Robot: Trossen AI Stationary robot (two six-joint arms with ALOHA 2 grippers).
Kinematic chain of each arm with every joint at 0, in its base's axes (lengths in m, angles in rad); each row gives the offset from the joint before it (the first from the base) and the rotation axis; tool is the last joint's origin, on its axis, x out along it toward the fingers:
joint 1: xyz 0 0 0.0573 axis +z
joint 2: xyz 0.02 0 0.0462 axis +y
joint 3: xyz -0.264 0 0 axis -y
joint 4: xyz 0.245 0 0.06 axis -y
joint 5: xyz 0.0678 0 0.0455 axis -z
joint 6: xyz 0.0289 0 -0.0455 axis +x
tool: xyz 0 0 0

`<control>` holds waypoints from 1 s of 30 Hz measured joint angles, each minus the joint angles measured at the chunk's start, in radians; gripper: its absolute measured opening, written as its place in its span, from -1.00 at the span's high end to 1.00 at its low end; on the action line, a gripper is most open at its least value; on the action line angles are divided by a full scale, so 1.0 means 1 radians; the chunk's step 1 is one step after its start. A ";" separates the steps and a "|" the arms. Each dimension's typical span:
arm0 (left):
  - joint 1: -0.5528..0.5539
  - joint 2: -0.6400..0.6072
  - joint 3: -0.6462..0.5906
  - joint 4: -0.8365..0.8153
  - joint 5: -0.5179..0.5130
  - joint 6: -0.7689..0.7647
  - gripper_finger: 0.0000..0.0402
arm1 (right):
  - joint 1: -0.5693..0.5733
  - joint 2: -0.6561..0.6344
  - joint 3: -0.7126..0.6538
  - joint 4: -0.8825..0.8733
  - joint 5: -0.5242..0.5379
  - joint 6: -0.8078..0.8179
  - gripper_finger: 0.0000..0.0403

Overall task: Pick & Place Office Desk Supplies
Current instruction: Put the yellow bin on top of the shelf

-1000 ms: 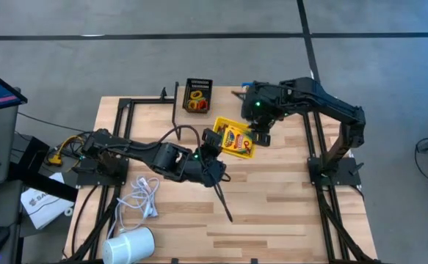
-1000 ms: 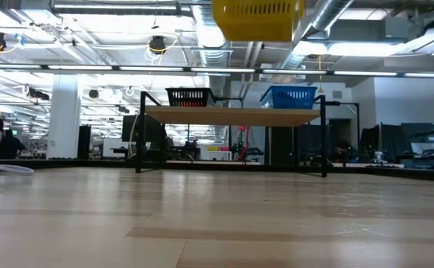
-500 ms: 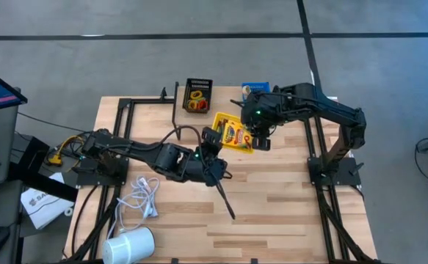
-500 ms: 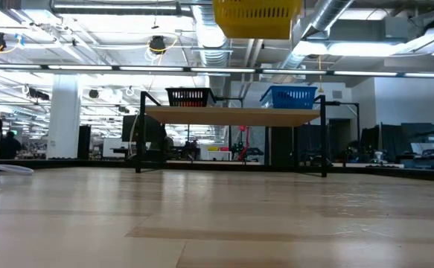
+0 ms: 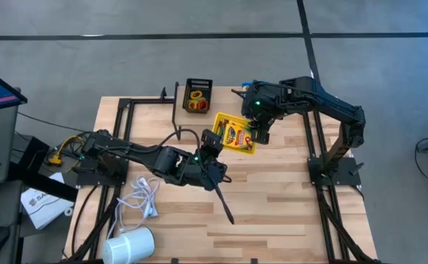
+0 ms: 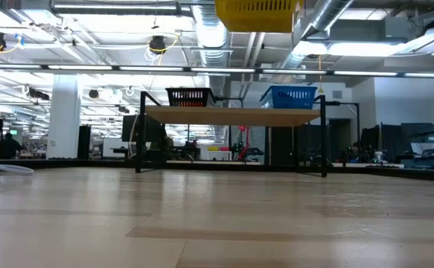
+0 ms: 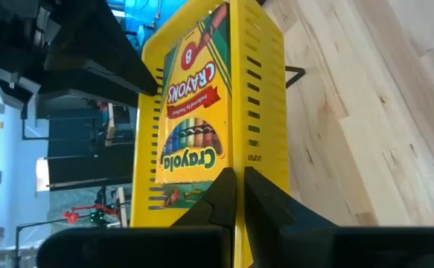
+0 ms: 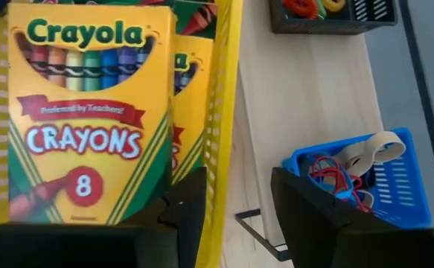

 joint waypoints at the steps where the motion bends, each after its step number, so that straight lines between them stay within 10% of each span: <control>1: 0.000 0.000 0.000 0.001 0.000 0.006 0.98 | -0.002 0.000 0.000 0.000 -0.002 0.000 0.26; 19: -0.005 -0.006 0.000 0.037 -0.032 0.039 0.98 | -0.058 0.070 -0.001 0.000 -0.061 -0.027 0.27; 30: -0.006 -0.029 -0.002 0.083 -0.033 0.082 0.98 | -0.109 0.065 0.001 -0.005 -0.213 -0.055 0.98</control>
